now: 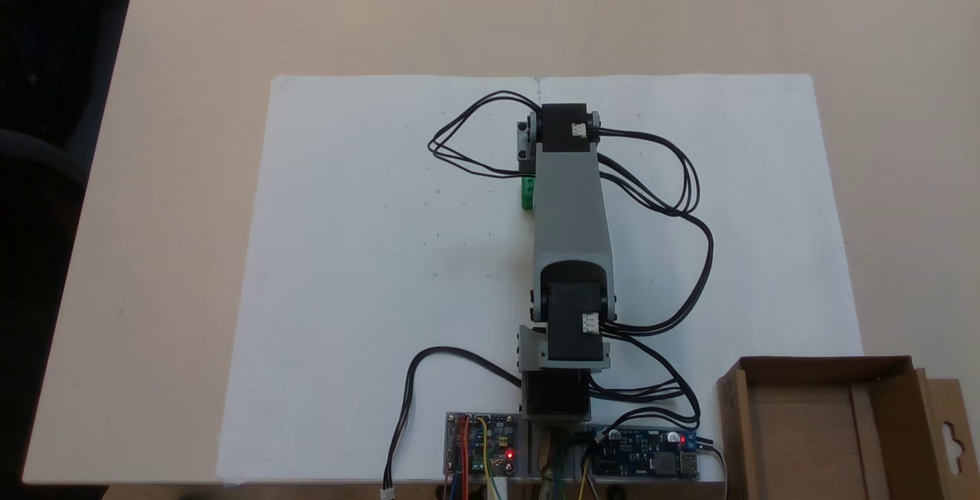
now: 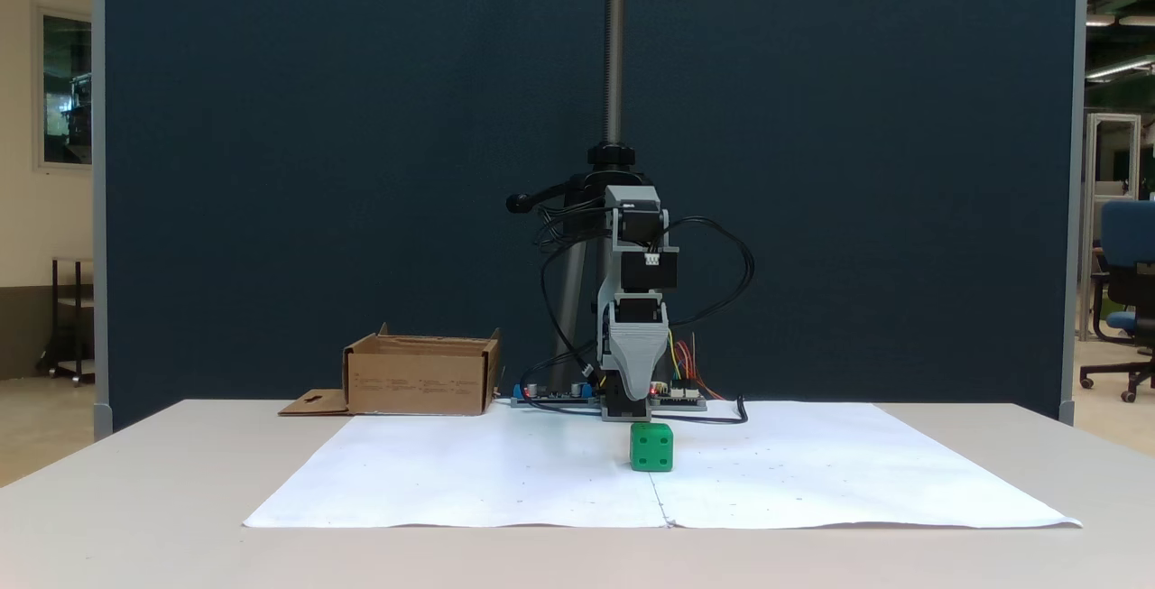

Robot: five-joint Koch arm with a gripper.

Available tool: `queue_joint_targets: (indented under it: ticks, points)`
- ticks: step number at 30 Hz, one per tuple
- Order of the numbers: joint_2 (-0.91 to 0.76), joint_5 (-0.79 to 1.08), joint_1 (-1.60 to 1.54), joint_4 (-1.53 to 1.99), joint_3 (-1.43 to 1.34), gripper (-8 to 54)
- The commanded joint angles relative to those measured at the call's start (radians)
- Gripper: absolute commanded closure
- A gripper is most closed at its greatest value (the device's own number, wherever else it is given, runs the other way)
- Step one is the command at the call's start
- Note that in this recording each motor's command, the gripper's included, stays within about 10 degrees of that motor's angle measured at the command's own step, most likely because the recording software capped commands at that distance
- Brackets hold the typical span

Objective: Grasp a green dice and put it in the bin.

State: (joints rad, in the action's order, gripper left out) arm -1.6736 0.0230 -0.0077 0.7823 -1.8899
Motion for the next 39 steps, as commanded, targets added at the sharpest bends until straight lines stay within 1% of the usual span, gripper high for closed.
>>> queue_joint_targets:
  ticks: [1,9,19,26,39]
  points:
    - [-0.009,-0.012,-0.031,0.011,0.052,2.3]
    - [0.02,-0.086,-0.048,0.009,0.052,2.3]
    - [0.083,-0.123,-0.067,-0.034,0.052,2.2]
    - [0.092,-0.183,-0.072,-0.06,0.052,2.4]
    - [0.147,-0.192,-0.083,-0.12,0.054,2.4]
